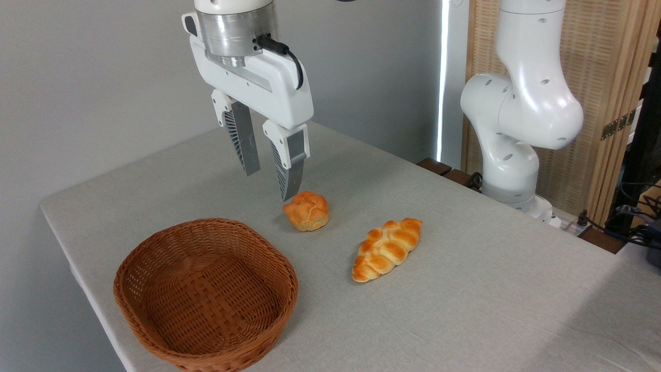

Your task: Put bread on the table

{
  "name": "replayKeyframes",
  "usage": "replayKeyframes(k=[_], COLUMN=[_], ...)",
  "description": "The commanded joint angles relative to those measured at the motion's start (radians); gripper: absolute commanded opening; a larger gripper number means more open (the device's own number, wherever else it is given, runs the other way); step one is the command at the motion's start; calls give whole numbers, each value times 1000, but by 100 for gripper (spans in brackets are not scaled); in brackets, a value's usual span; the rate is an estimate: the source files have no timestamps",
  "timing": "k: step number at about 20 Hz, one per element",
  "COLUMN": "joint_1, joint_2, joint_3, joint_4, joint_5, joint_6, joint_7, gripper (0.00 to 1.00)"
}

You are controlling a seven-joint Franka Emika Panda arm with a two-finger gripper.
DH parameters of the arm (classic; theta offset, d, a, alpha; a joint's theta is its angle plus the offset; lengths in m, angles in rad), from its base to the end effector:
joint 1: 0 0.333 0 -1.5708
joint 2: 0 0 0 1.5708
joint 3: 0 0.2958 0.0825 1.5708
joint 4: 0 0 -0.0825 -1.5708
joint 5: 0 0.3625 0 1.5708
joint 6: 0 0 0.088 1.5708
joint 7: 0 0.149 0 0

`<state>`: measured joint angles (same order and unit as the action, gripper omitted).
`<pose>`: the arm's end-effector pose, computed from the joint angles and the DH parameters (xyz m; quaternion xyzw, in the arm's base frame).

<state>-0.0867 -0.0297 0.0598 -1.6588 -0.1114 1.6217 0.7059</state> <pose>0.5267 -0.0299 0.5436 0.9332 -0.3549 0.0153 0.0545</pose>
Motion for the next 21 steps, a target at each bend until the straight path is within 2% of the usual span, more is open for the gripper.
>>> replayKeyframes(k=[1,5,9,15,21], joint_1=[36,42,41,41,41], joint_2=[-6,-9,-7,-7,-10], joint_3=[-34,-34,-34,-34,-26], joint_4=[8,8,8,8,13], joint_5=[15,16,44,59,55], joint_6=[-25,-25,-19,0,-2], joint_7=[6,6,1,3,3], gripper=[100,100,100,100,100])
